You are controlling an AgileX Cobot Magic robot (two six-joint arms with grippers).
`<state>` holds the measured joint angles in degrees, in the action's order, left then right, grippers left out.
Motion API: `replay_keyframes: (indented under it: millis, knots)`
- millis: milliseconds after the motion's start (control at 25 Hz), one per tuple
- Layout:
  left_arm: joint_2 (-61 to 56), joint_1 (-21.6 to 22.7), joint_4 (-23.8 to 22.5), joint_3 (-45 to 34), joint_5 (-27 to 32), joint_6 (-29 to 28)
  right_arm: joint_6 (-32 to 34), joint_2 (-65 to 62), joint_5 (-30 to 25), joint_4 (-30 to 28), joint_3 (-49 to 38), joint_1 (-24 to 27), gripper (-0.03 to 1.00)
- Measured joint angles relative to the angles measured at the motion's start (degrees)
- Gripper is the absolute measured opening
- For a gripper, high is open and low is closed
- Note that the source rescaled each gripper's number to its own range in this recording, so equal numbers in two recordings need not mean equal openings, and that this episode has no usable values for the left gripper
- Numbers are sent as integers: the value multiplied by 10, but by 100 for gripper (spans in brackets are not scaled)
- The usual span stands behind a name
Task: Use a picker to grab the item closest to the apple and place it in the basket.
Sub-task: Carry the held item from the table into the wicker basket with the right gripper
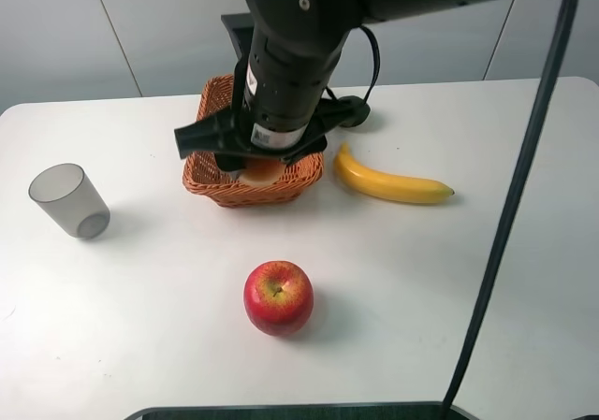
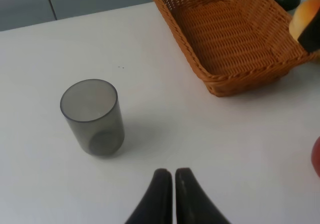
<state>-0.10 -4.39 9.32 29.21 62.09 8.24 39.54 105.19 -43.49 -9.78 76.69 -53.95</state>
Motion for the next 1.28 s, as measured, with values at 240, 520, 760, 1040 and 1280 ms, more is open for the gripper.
replay_keyframes:
  millis: [240, 520, 760, 1040, 1280]
  knots:
    - [0, 0, 0, 0, 0, 0, -14, 5, 15, -22, 25, 34, 3]
    - [0, 0, 0, 0, 0, 0, -31, 74, 21, -61, 90, 60, 3]
    - [0, 0, 0, 0, 0, 0, -38, 142, 37, -78, 140, 65, 3]
    - [0, 0, 0, 0, 0, 0, -41, 195, 91, -87, 144, 79, 3]
    - [0, 0, 0, 0, 0, 0, -41, 215, 114, -92, 144, 81, 3]
